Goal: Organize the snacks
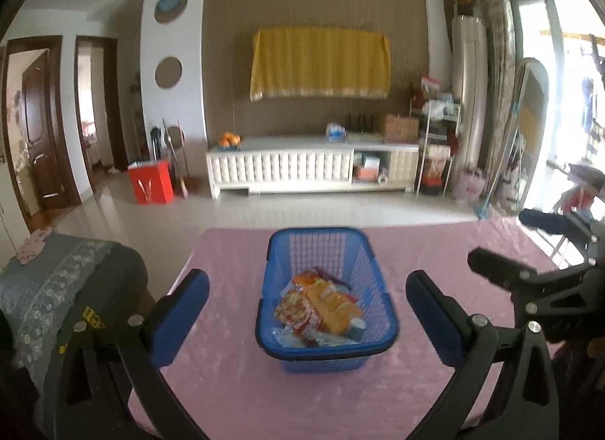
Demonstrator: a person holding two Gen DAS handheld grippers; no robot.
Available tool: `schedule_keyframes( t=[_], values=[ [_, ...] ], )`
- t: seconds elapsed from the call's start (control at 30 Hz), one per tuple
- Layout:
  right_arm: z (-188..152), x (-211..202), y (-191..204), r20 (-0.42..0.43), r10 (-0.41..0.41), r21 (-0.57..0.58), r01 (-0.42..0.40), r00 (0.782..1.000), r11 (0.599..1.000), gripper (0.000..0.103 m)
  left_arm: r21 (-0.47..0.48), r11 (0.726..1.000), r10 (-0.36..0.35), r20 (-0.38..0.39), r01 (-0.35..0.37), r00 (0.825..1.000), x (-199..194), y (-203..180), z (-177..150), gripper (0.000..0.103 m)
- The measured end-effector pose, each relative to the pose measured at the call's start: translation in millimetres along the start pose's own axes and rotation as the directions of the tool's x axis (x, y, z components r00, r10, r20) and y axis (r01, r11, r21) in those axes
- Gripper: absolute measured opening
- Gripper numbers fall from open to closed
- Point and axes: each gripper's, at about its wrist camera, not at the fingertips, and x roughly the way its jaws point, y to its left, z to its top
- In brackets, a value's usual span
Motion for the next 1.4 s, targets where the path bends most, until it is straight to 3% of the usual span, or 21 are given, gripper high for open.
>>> schedule_keyframes(
  t=[0.23, 0.67, 1.4],
  values=[
    [-24.0, -46.9, -3.9, 0.073, -0.002, 0.040, -0.001, 0.997, 0.999, 0.103, -0.026, 0.999, -0.033, 0.076, 0.035, 0.997, -50.6, -24.3, -17.3, 0.103],
    [-45.4, -82.0, 1.5, 0.124, 0.000, 0.062, -0.007, 0.992, 0.998, 0.103, -0.023, 0.999, -0.030, 0.078, 0.032, 0.997, -99.0, -50.9, -50.0, 0.103],
    [-60.5, -95.3, 2.0, 0.106, -0.020, 0.085, 0.011, 0.994, 0.996, 0.103, -0.015, 0.999, -0.042, 0.069, 0.043, 0.997, -108.4, -55.5, -59.0, 0.103]
  ],
)
